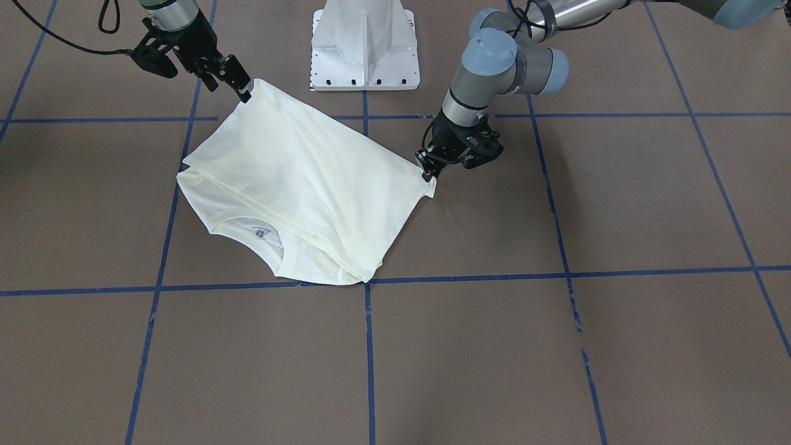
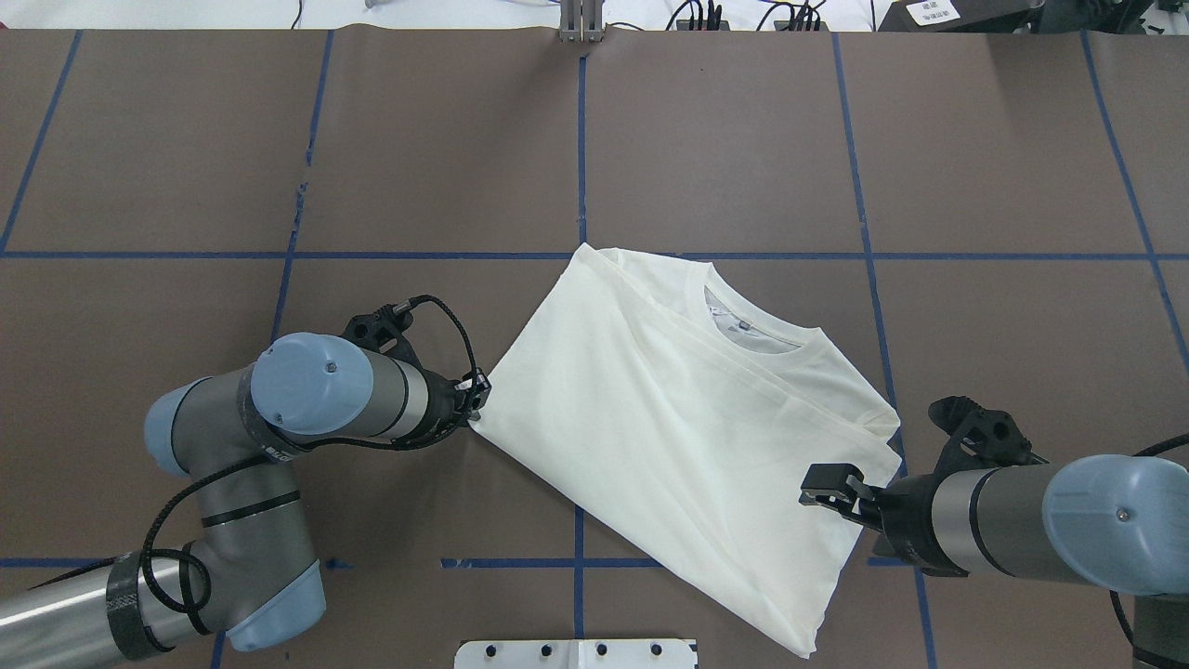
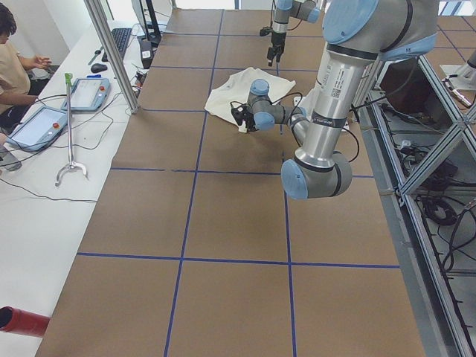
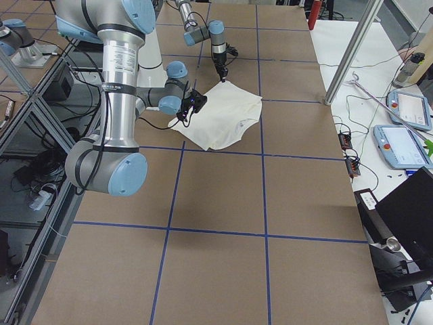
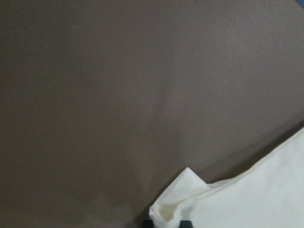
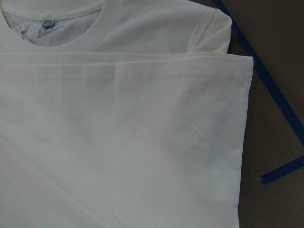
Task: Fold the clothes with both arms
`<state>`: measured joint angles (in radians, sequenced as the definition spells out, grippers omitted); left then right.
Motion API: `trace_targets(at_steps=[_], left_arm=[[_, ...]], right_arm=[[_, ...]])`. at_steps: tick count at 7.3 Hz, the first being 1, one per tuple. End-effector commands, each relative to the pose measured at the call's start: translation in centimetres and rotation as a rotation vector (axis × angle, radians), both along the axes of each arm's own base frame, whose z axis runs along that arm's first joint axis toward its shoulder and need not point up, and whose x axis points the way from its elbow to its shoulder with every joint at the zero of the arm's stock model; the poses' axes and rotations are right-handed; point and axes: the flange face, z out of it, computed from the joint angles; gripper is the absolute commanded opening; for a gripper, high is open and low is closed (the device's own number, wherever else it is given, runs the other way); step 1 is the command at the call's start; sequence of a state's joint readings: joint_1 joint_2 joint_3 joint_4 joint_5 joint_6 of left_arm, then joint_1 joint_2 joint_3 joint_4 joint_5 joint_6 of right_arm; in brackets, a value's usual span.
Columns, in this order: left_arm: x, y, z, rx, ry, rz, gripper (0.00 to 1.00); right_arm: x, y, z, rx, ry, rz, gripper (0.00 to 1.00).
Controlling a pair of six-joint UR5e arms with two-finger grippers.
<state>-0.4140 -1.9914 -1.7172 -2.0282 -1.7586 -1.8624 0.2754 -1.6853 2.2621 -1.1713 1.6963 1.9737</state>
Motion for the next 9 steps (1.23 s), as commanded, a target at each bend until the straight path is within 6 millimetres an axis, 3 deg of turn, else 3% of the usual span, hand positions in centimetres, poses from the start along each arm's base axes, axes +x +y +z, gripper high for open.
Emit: trace_targets(at_steps=[1, 2, 3, 4, 5, 6, 7, 8, 9], left_arm=[[-0.7, -0.4, -0.1, 0.067, -0.009, 0.029, 0.0], [-3.6, -4.3, -0.1, 0.169, -0.038, 0.023, 0.0], [-8.0, -10.3, 1.2, 0.255, -0.105, -0.018, 0.0], [-8.2, -16.9, 2.3, 0.237, -0.158, -0.082, 0.0], [-5.5, -24.0, -1.0, 0.213, -0.182, -0.133, 0.0], [-4.3, -27.6, -4.0, 0.22, -0.153, -0.172, 0.0], [-4.6, -29.4, -4.9, 0.231, -0.143, -0.191, 0.0], [-4.9, -29.6, -6.1, 0.235, -0.131, -0.193, 0.0], [-5.6, -28.7, -7.6, 0.242, -0.095, -0.173, 0.57]], right_arm=[[-0.1, -0.2, 0.0, 0.01, 0.001, 0.015, 1.0], [-0.3, -0.2, -0.3, 0.013, -0.01, 0.012, 1.0], [-0.6, -0.3, -1.0, 0.018, -0.027, 0.013, 1.0], [-1.8, -0.6, -3.6, 0.034, -0.085, 0.013, 1.0], [-3.6, -1.2, -5.1, 0.044, -0.116, 0.016, 1.0], [-5.2, -1.4, -5.1, 0.043, -0.115, 0.011, 1.0], [-7.5, -2.0, -6.6, 0.05, -0.14, 0.011, 1.0], [-10.3, -2.9, -7.1, 0.053, -0.137, 0.02, 1.0], [-11.7, -3.6, -7.2, 0.067, -0.122, 0.049, 1.0]])
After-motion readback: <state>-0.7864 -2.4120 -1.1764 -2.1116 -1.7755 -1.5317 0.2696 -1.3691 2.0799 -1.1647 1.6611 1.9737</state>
